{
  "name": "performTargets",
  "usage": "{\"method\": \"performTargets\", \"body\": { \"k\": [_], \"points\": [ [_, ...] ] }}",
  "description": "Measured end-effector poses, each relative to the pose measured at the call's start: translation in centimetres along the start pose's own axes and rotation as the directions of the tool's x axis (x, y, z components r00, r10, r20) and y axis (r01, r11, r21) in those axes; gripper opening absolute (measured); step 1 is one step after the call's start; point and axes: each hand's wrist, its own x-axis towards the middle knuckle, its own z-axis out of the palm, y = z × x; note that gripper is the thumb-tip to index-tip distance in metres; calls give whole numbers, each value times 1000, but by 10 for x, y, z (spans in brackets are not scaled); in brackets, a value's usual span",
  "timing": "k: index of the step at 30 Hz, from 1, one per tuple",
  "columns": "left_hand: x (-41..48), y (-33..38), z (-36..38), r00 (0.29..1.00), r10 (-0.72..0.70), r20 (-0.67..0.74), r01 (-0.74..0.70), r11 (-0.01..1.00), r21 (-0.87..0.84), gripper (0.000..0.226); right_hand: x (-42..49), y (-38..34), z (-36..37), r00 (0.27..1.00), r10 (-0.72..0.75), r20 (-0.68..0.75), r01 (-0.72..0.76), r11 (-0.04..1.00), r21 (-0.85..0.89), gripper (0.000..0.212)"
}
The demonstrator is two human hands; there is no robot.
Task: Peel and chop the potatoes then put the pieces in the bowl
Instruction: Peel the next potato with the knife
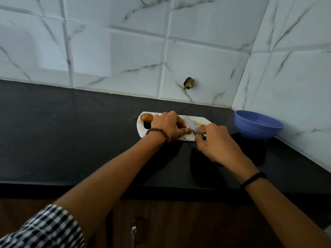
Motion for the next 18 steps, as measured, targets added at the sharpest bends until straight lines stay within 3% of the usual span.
{"method": "performTargets", "body": {
  "k": [7, 14, 18],
  "points": [
    [-3, 2, 0, 1000, 11, -26, -10, 999, 30, 18, 7, -10, 3, 1000, 5, 21, -5, 1000, 17, 32],
    [-4, 2, 0, 1000, -2, -25, 3, 1000, 22, 20, -11, -8, -9, 995, 25, 97, -21, 999, -41, 22],
    [-3, 0, 0, 1000, -1, 5, 1, 1000, 4, 21, -24, -5, -23, 986, 42, 159, -37, 999, -32, 30]
  ]
}}
